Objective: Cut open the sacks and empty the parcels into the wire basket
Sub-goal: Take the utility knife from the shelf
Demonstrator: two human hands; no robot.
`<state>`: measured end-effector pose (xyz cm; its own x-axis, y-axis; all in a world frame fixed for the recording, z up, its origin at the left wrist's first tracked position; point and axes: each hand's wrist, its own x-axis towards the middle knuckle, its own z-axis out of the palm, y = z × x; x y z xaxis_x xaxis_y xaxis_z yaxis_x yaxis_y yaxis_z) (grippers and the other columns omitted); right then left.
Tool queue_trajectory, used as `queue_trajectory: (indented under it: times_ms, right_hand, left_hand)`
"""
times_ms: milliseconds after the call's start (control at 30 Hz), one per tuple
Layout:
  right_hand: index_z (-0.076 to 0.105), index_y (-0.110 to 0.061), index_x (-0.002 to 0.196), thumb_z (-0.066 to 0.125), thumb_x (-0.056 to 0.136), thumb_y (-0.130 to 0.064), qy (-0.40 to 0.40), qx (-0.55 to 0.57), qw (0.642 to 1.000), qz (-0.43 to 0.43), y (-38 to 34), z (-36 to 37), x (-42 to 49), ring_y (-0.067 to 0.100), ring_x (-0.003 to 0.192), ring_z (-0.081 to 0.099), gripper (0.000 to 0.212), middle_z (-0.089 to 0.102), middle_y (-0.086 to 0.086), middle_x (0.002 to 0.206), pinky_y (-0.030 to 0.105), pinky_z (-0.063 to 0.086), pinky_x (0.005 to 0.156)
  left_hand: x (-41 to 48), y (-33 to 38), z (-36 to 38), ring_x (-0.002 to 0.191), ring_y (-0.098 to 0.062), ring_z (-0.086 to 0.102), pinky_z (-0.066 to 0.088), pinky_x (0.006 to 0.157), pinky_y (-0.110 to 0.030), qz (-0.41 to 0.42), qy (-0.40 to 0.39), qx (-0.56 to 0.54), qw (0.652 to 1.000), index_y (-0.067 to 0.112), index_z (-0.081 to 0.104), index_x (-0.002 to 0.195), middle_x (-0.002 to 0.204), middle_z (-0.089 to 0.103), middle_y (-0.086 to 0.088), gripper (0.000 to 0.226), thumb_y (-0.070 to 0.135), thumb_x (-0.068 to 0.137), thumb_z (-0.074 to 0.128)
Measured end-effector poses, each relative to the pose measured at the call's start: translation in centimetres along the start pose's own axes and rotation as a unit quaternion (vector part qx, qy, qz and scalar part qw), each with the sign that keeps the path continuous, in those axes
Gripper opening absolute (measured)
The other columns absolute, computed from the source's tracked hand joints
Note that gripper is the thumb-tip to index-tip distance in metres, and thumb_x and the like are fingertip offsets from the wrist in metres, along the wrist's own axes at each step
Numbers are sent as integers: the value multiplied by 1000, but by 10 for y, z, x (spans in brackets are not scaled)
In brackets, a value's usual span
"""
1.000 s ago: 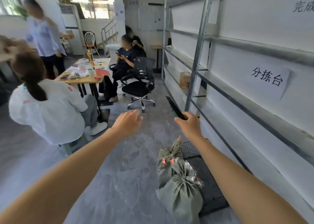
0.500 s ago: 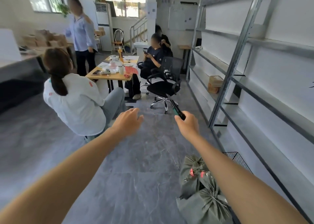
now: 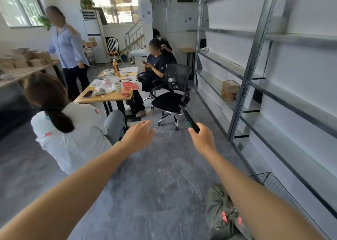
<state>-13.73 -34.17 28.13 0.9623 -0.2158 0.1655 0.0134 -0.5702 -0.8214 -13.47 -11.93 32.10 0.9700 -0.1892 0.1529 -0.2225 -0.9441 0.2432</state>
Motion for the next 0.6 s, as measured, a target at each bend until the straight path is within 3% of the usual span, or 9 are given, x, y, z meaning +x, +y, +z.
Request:
queue_trajectory:
  times_ms: [167, 300, 467, 600]
  right_hand:
    - [55, -16, 85, 50, 93, -30, 13, -33, 999, 17, 19, -14, 28, 12, 53, 47, 17, 51, -6, 63, 26, 31, 49]
    - [44, -13, 84, 49, 96, -27, 55, -38, 996, 59, 42, -41, 39, 16, 61, 47, 20, 49, -3, 70, 32, 42, 57]
    - [49, -20, 98, 49, 95, -31, 109, -48, 986, 115, 79, -76, 47, 11, 52, 46, 11, 49, -5, 66, 23, 32, 46]
    - [48, -17, 83, 49, 95, -27, 175, -63, 970, 159, 99, -97, 44, 11, 50, 42, 15, 46, -5, 62, 24, 30, 46]
  left_hand:
    - [54, 16, 14, 83, -27, 53, 34, 66, -34, 33, -19, -8, 999, 8, 44, 87, 91, 51, -5, 25, 29, 98, 34]
    - [93, 52, 37, 101, -34, 55, 38, 74, -35, 84, -39, -28, 995, 5, 52, 101, 109, 57, -8, 31, 31, 98, 36]
    - [135, 108, 68, 115, -32, 52, 42, 94, -40, 161, -85, -53, 982, 5, 51, 121, 127, 55, -10, 40, 35, 98, 36]
    - [166, 148, 89, 121, -30, 49, 39, 97, -40, 233, -125, -60, 963, 7, 47, 131, 134, 52, -9, 44, 35, 99, 35]
